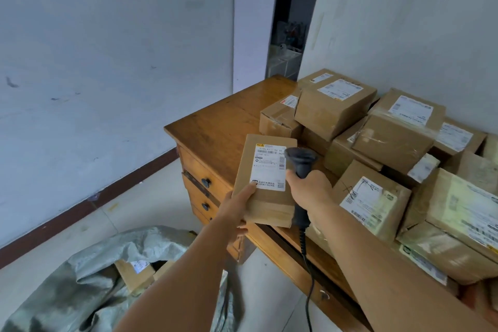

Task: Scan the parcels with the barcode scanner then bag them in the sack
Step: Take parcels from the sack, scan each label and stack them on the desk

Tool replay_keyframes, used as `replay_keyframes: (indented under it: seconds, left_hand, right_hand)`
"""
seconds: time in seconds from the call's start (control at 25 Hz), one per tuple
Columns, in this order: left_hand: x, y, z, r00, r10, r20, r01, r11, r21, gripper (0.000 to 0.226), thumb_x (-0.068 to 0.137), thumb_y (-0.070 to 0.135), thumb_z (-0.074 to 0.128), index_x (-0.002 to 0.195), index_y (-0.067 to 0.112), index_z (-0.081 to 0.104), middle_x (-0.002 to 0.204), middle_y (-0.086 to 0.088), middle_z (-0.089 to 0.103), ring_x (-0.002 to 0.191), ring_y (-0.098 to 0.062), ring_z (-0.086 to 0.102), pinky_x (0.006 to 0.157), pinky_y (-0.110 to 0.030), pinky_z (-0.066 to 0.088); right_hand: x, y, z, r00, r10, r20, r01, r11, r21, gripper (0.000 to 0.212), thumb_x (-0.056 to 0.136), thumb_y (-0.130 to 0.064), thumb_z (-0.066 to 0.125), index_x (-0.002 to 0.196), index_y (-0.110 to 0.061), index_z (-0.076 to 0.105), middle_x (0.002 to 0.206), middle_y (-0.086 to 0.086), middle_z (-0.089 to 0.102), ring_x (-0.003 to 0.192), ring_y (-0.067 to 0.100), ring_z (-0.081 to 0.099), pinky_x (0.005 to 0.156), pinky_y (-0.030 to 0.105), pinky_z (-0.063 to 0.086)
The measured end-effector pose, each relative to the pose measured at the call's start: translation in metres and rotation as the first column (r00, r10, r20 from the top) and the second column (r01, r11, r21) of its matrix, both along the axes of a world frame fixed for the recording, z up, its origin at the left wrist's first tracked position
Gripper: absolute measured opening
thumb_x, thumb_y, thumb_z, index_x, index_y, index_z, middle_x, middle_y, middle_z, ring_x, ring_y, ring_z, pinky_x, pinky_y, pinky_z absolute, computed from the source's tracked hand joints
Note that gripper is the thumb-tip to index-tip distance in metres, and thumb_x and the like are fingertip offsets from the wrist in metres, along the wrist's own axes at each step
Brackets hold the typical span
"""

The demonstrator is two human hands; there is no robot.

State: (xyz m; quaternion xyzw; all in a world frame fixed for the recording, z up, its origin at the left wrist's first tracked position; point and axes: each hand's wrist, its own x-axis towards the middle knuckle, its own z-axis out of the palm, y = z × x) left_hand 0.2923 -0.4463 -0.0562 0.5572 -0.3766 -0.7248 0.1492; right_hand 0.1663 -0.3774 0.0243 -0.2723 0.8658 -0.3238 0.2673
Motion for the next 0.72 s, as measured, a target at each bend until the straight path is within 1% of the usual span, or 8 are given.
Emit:
replay_keyframes:
  seconds: [0.08, 0.16, 0.32, 0.4, 0.52, 0.6, 0.68, 0.72]
  left_hand:
    - [0.015, -0.003, -0.001, 0.985, 0.15, -0.083, -0.151, 0.989, -0.004, 0.062, 0.082, 0.05, 0.066, 0.133, 0.022, 0.044, 0.105, -0.006, 0.057, 0.094, -0.024, 0.056, 0.079, -0.037, 0.049]
    - [0.038, -0.004, -0.003, 0.941, 0.306, -0.147, -0.307, 0.952, 0.013, 0.056, 0.085, 0.044, 0.065, 0.131, 0.019, 0.045, 0.101, -0.005, 0.058, 0.088, -0.019, 0.056, 0.079, -0.034, 0.049]
    - [0.102, 0.005, -0.018, 0.83, 0.546, -0.113, -0.551, 0.835, -0.008, 0.045, 0.089, 0.035, 0.063, 0.125, 0.013, 0.048, 0.094, -0.002, 0.055, 0.078, -0.015, 0.053, 0.072, -0.03, 0.051]
    - [0.139, 0.013, -0.033, 0.77, 0.632, -0.086, -0.635, 0.772, -0.006, 0.047, 0.088, 0.035, 0.063, 0.125, 0.012, 0.048, 0.092, -0.003, 0.054, 0.076, -0.015, 0.051, 0.074, -0.033, 0.052]
    - [0.19, 0.03, -0.067, 0.69, 0.723, -0.027, -0.723, 0.691, 0.004, 0.043, 0.089, 0.033, 0.062, 0.124, 0.014, 0.045, 0.093, -0.003, 0.053, 0.075, -0.015, 0.05, 0.069, -0.03, 0.048]
    - [0.223, 0.039, -0.1, 0.642, 0.767, 0.025, -0.767, 0.642, 0.003, 0.053, 0.083, 0.037, 0.067, 0.127, 0.016, 0.045, 0.099, -0.005, 0.058, 0.079, -0.018, 0.054, 0.067, -0.031, 0.047]
    - [0.248, 0.048, -0.137, 0.59, 0.801, 0.102, -0.805, 0.593, -0.005, 0.081, 0.064, 0.05, 0.075, 0.131, 0.017, 0.045, 0.108, -0.01, 0.062, 0.085, -0.024, 0.06, 0.069, -0.037, 0.053]
    - [0.26, 0.051, -0.164, 0.562, 0.81, 0.169, -0.821, 0.571, -0.009, 0.094, 0.053, 0.056, 0.076, 0.132, 0.017, 0.044, 0.113, -0.012, 0.062, 0.089, -0.027, 0.062, 0.076, -0.044, 0.056]
  right_hand:
    - [0.009, -0.012, 0.0, 0.998, 0.063, 0.025, -0.06, 0.994, -0.096, 0.038, 0.096, -0.039, 0.05, 0.073, -0.01, 0.043, 0.069, 0.003, 0.05, 0.064, 0.018, 0.051, 0.062, 0.032, 0.044]
    - [0.027, -0.027, -0.001, 0.985, 0.164, 0.047, -0.157, 0.98, -0.125, 0.041, 0.094, -0.039, 0.052, 0.066, -0.012, 0.041, 0.064, 0.006, 0.048, 0.061, 0.021, 0.049, 0.057, 0.034, 0.039]
    - [0.084, -0.052, -0.024, 0.913, 0.385, 0.134, -0.37, 0.921, -0.124, 0.048, 0.094, -0.034, 0.054, 0.058, -0.013, 0.031, 0.051, 0.001, 0.032, 0.046, 0.018, 0.032, 0.049, 0.028, 0.023]
    - [0.121, -0.061, -0.042, 0.862, 0.473, 0.182, -0.462, 0.881, -0.103, 0.049, 0.094, -0.033, 0.054, 0.057, -0.014, 0.028, 0.05, 0.0, 0.03, 0.046, 0.017, 0.03, 0.048, 0.027, 0.021]
    - [0.17, -0.065, -0.075, 0.789, 0.563, 0.247, -0.57, 0.82, -0.048, 0.049, 0.093, -0.035, 0.054, 0.058, -0.013, 0.028, 0.051, 0.001, 0.029, 0.047, 0.018, 0.03, 0.05, 0.028, 0.02]
    - [0.2, -0.067, -0.103, 0.754, 0.592, 0.286, -0.611, 0.791, -0.027, 0.047, 0.093, -0.035, 0.054, 0.058, -0.013, 0.03, 0.052, 0.001, 0.032, 0.049, 0.02, 0.032, 0.052, 0.029, 0.023]
    - [0.222, -0.068, -0.133, 0.741, 0.609, 0.284, -0.636, 0.772, 0.003, 0.049, 0.092, -0.035, 0.054, 0.056, -0.014, 0.029, 0.049, -0.001, 0.031, 0.047, 0.018, 0.032, 0.05, 0.028, 0.022]
    - [0.231, -0.069, -0.149, 0.738, 0.614, 0.279, -0.643, 0.766, 0.013, 0.05, 0.092, -0.033, 0.054, 0.054, -0.014, 0.028, 0.046, -0.002, 0.029, 0.045, 0.017, 0.03, 0.047, 0.026, 0.021]
